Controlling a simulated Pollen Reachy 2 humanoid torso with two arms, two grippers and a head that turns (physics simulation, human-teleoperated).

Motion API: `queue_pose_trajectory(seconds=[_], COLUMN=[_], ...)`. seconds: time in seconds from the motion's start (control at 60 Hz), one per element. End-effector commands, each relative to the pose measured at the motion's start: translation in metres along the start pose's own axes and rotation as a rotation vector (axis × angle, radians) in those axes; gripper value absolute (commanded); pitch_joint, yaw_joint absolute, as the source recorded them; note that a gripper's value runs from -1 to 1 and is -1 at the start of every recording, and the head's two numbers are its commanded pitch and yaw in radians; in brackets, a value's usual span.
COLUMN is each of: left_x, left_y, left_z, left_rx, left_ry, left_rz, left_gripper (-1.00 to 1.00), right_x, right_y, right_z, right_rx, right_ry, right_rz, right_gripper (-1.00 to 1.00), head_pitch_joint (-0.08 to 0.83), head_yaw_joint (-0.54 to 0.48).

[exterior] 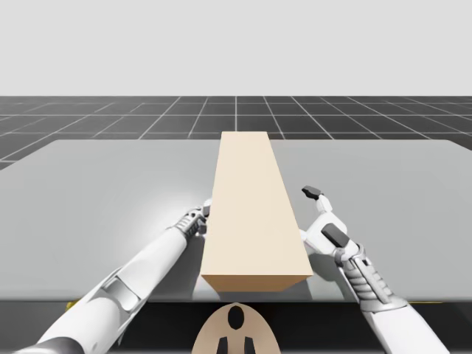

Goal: Retrieve the object from inside the box.

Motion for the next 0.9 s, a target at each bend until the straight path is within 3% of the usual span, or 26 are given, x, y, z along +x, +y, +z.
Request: queue_pose_trajectory(seconds=[0.017,0.317,0.35,0.367,0.4,0.433,0.7,0.9], left_x=[-0.010,-0.004,-0.004,-0.005,-0.005,-0.006,-0.006,0.008], left_y=[-0.006,-0.019,-0.021,-0.022,-0.022,-0.023,-0.021,-0.015], left_z=[-0.022,-0.054,-0.056,-0.056,-0.057,-0.056,-0.035,0.013], left_rx=[-0.179,-0.267,-0.269,-0.270,-0.276,-0.284,-0.270,-0.200], left_ry=[-0.022,-0.042,-0.048,-0.048,-0.046,-0.049,-0.037,-0.017], left_rz=[0.113,0.111,0.111,0.108,0.115,0.127,0.140,0.120], left_gripper=[-1.00,-0.96,-0.80,-0.02,0.57,0.92,1.00,1.00], right_x=[0.000,0.000,0.000,0.000,0.000,0.000,0.000,0.000], right_y=[0.005,0.005,0.005,0.005,0.005,0.004,0.004,0.004], right_z=[-0.002,-0.001,-0.001,-0.001,-0.001,-0.001,-0.001,-0.001], right_rx=[0.031,0.044,0.043,0.043,0.043,0.042,0.043,0.043], right_ry=[-0.007,-0.004,-0.004,-0.003,-0.002,-0.002,0.006,0.008], right_rz=[-0.011,-0.009,-0.009,-0.009,-0.010,-0.008,-0.009,-0.012], right_gripper=[-1.00,-1.00,-1.00,-1.00,-1.00,-1.00,-1.00,-1.00], head_pitch_joint=[0.043,0.045,0.045,0.045,0.045,0.045,0.051,0.052], head_yaw_joint=[-0.04,-0.05,-0.05,-0.05,-0.05,-0.05,-0.04,-0.03])
